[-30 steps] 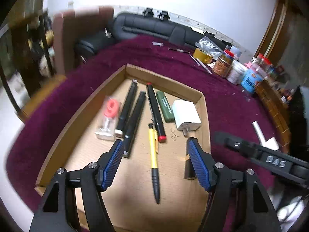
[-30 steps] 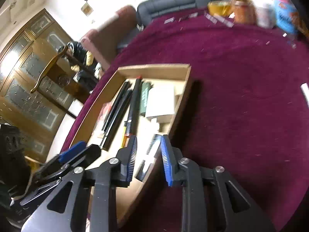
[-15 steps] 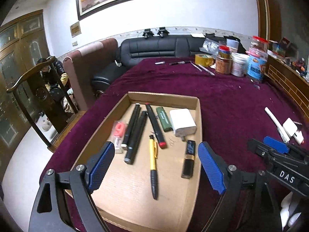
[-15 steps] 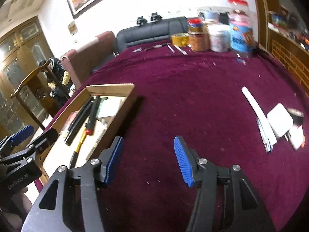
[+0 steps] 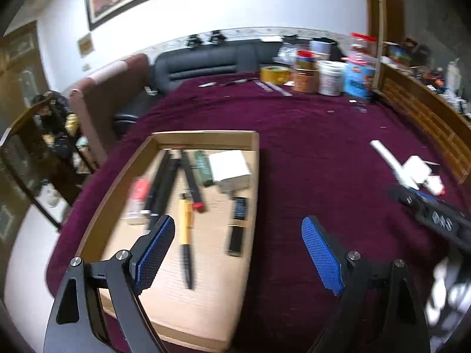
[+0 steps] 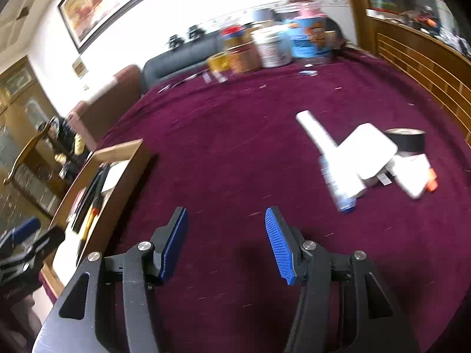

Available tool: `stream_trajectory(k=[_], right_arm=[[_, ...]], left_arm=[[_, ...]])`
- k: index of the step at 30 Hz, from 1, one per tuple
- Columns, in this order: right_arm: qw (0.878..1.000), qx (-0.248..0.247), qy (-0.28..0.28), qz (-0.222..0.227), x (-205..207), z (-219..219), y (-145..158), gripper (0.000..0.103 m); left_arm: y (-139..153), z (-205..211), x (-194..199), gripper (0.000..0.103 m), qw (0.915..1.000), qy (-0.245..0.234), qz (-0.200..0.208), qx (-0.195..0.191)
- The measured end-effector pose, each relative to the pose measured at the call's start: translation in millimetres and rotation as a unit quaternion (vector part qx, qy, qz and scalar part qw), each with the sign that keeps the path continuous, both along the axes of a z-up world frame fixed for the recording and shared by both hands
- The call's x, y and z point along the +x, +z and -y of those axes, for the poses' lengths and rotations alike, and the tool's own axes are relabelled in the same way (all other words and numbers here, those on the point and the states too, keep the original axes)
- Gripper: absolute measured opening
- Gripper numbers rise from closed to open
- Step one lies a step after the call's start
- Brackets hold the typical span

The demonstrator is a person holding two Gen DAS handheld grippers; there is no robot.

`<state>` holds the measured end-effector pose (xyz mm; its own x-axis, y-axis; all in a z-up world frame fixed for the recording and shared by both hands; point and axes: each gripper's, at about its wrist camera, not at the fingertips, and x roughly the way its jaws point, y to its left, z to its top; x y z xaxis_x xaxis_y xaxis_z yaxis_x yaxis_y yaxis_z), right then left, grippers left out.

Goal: Organize rigid objects
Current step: 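Move the right tool to the white tube and grasp it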

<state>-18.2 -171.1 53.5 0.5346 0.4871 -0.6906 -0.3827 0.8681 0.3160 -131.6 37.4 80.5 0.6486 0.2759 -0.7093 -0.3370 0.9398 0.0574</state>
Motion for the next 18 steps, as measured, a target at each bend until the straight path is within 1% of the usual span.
stream_trajectory(k=[4, 7, 9, 11, 14, 16, 18], right_arm=[[0.998, -0.012, -0.054, 0.011, 24, 42, 9, 0.053], [0.995, -0.032, -0.094, 0.016, 44, 75, 18, 0.053], [0.994, -0.029, -0.106, 0.007, 59, 93, 23, 0.053], [0.995, -0.021, -0.099, -0.006, 69, 95, 28, 0.053], [0.998, -0.022, -0.057, -0.021, 86, 79, 32, 0.053], [0.998, -0.049, -0.027, -0.029, 100, 56, 29, 0.053], [0.995, -0.095, 0.004, -0.033, 112, 28, 21, 0.053]], left_arm=[[5, 19, 2, 0.084, 0.9985, -0.044, 0.014, -0.029], [2, 31, 6, 0.084, 0.9964, -0.068, 0.01, -0.049], [-4, 37, 11, 0.084, 0.9951, -0.076, 0.0, -0.064], [-11, 38, 15, 0.084, 0.9935, -0.079, -0.012, -0.081], [-19, 38, 19, 0.084, 0.9911, -0.078, -0.028, -0.104], [-19, 36, 17, 0.084, 0.9902, -0.075, -0.03, -0.114], [-19, 34, 14, 0.084, 0.9903, -0.071, -0.027, -0.116]])
